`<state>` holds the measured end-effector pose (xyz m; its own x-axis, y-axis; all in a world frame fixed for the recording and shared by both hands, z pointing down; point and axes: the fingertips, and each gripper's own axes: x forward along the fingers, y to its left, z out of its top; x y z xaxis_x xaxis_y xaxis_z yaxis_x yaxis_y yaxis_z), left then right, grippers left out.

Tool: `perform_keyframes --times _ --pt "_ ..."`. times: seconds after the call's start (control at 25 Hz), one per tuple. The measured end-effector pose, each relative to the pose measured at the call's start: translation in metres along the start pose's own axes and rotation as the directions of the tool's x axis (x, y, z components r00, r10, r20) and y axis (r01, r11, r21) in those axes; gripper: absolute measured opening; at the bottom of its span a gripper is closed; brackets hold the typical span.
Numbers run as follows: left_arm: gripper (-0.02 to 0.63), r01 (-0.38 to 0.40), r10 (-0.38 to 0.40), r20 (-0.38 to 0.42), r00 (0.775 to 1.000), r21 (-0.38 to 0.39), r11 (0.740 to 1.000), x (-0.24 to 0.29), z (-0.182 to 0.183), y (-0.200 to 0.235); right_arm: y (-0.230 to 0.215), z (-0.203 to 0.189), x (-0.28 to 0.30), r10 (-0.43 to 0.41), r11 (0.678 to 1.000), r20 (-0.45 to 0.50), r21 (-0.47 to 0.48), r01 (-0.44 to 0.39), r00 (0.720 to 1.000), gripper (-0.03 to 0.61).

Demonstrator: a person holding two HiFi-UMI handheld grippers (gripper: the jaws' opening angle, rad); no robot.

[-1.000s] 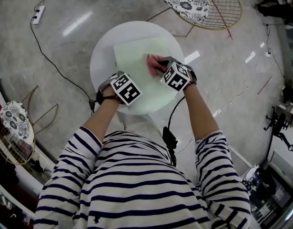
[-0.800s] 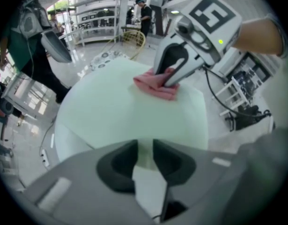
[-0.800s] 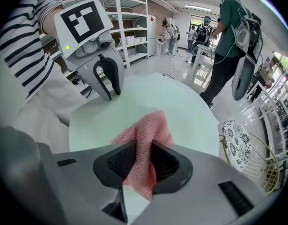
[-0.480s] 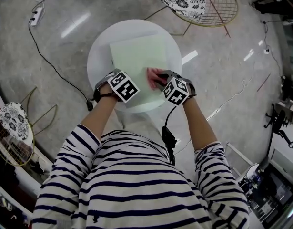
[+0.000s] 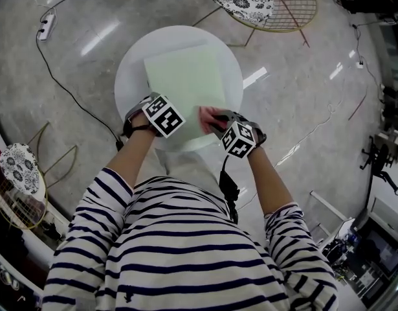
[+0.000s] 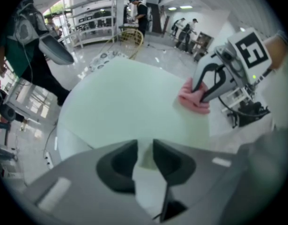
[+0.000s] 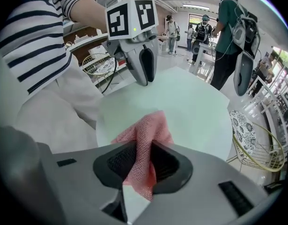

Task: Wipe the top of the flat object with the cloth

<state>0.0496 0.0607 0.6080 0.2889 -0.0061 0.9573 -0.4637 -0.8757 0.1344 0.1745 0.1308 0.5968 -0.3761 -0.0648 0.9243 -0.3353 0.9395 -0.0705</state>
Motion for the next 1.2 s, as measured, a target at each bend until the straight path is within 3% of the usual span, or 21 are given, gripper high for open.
perform_keyframes --times 0.2,0.68,0.92,1.2 --pt "0.106 0.004 -0.004 -0.004 1.0 0.007 1.0 0.0 0.0 0.0 0.007 -0.009 -0.003 -0.003 1.0 0.004 0.015 0.003 1.0 0.094" --pt "0.107 0.016 -0.015 -0.015 1.0 0.039 0.999 0.002 0.002 0.0 -0.013 -0.05 -0.02 -0.076 0.982 -0.024 0.174 0.079 0.997 0.094" --pt "0.108 0.03 -0.029 -0.026 0.999 0.048 0.998 0.002 0.003 -0.002 -0.03 -0.044 -0.019 -0.079 0.982 -0.041 0.172 0.085 0.996 0.094" --pt "0.109 0.038 -0.037 -0.024 0.999 0.06 0.997 0.001 0.003 -0.004 -0.081 -0.017 -0.014 -0.118 0.977 -0.036 0.174 0.123 0.992 0.094"
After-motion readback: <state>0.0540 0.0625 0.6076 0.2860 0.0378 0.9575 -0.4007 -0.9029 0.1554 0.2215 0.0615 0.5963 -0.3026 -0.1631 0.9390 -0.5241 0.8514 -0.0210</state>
